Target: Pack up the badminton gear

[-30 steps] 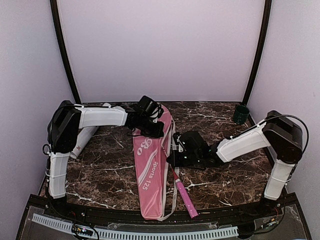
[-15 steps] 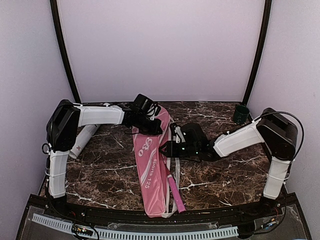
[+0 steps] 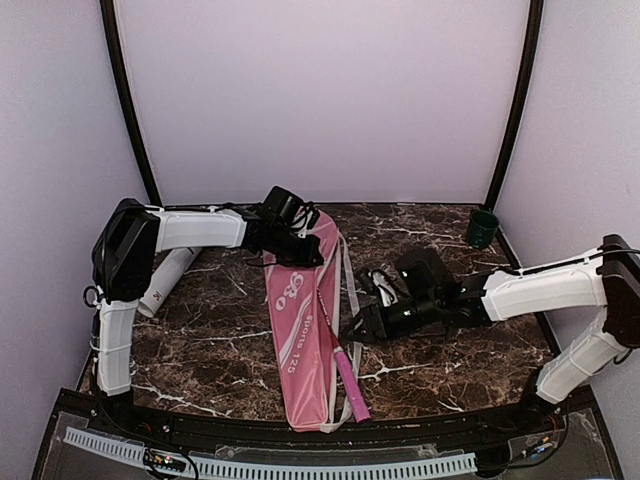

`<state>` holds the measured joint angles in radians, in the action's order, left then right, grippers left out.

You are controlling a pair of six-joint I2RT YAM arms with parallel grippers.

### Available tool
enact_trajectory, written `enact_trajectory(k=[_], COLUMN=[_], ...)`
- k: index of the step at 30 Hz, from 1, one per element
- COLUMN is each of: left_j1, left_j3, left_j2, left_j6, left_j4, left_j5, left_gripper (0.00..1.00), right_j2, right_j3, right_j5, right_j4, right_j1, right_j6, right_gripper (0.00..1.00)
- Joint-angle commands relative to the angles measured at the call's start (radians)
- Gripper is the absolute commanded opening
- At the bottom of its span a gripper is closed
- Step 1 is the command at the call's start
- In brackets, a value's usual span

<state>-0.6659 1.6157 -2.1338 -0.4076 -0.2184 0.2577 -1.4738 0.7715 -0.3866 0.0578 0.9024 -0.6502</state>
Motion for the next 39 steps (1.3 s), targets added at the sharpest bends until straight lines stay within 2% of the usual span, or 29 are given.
enact_trajectory(k=[1,8,16,23,29,34,39], left_j1=[0.003,0.003,0.003,0.003,0.005,0.002,-0.009], left_j3=[0.012,0.015,0.009,0.008,-0.009,-0.019,-0.022], left_j2=[0.011,0.013,0.013,0.013,0.012,0.012,0.011], left_j6=[-0.009,-0.015,-0.028,-0.036,-0.042,-0.048,-0.050], left_j4=[0.034,0.026,0.039,0.054,0.066,0.080,0.094], left_j5=[0.006,-0.007,-0.009,-0.011,0.003,0.019,0.023], left_gripper=[0.00,0.00,0.00,0.00,0.00,0.00,0.00], right_j2=[0.002,-0.056,-0.148,-0.223,-0.213,-0.147,-0.148], right_j3=[-0.068,-0.076,-0.066,-0.020,0.016,0.044,0.053], right_j5=[-0.111,-0.096,-0.053,-0.058,-0.039,0.014,0.039], right_j4=[-0.103,-0.114,-0.104,-0.082,-0.078,-0.079,-0.014], right_j1=[0.062,0.142,0.155,0.155,0.152,0.133,0.102], right_j6=[-0.033,-0.071,-0.087,-0.084,-0.098,-0.105,-0.127], right_gripper=[0.46,0.44,0.42,0.30,0.02,0.00,0.00])
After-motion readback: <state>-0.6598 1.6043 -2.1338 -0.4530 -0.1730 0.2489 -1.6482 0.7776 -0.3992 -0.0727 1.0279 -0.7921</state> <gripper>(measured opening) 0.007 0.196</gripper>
